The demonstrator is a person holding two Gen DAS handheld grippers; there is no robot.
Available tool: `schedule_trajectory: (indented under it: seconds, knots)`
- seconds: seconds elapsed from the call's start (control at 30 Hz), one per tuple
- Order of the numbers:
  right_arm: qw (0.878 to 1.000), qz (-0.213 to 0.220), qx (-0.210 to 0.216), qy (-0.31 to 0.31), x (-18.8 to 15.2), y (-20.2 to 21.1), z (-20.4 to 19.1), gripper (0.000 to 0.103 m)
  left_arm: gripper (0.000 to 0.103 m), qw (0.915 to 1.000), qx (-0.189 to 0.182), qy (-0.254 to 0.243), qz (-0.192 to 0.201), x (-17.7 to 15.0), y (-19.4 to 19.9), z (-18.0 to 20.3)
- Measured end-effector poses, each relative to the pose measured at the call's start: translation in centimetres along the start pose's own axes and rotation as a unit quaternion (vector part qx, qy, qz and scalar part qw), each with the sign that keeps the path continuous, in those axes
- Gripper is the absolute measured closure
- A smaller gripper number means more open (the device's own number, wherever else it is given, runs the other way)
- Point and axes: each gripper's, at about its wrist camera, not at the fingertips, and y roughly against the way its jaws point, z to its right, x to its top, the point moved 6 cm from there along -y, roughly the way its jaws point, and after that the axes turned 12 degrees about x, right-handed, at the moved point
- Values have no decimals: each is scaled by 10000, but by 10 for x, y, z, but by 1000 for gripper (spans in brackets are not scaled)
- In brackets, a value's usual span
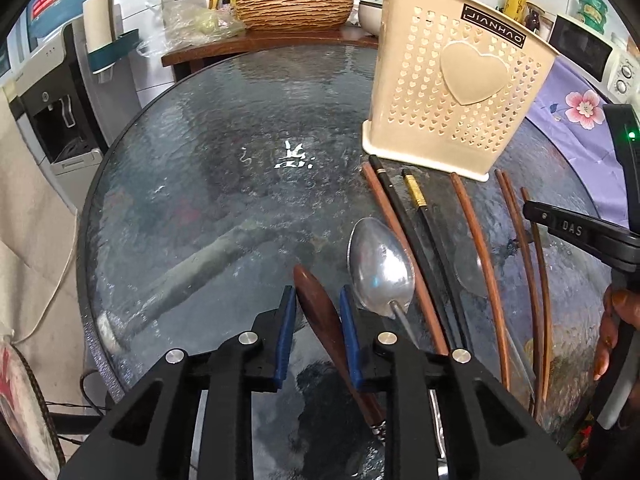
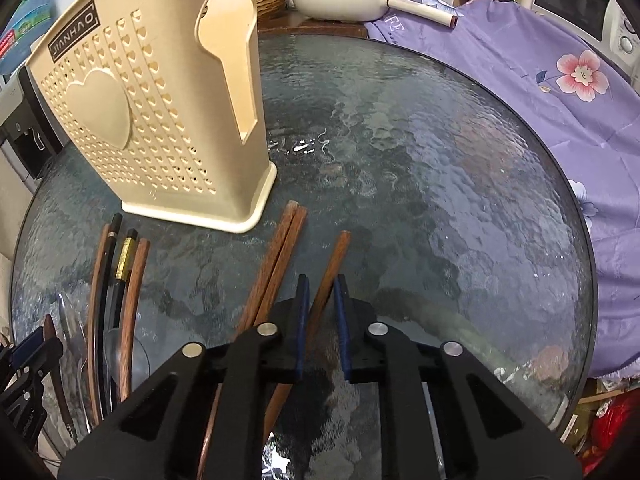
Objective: Organize utensils
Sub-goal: 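Grasp the wooden-handled spoon with the left tool while the right tool grasps a wooden chopstick, then lift the spoon with the left tool over the cream holder while the right tool carries the chopstick there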
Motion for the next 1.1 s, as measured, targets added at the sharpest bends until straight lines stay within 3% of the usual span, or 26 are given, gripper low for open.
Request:
schedule_trajectory:
  seconds: [0.27, 0.43, 0.53, 0.7, 1.1]
  knots:
    - [9998, 65, 159, -103, 9, -4, 5, 95, 84, 9997, -239, 100, -34, 6, -4, 1]
    - [9984, 129, 501, -225, 12, -3, 10, 96, 86, 9985, -497, 212, -87, 9, -5, 0]
    - [9977, 269, 596, -186, 14, 5, 10, 96, 87, 9984, -522, 219, 67, 14, 2, -2]
    - [9919, 456, 1115, -391, 17, 20, 11, 96, 88, 9979, -525, 242, 299, 24, 16, -5]
    - [9819, 1159, 1497, -34, 23, 74, -3, 96, 88, 9954, -677, 259, 632, 34, 42, -8]
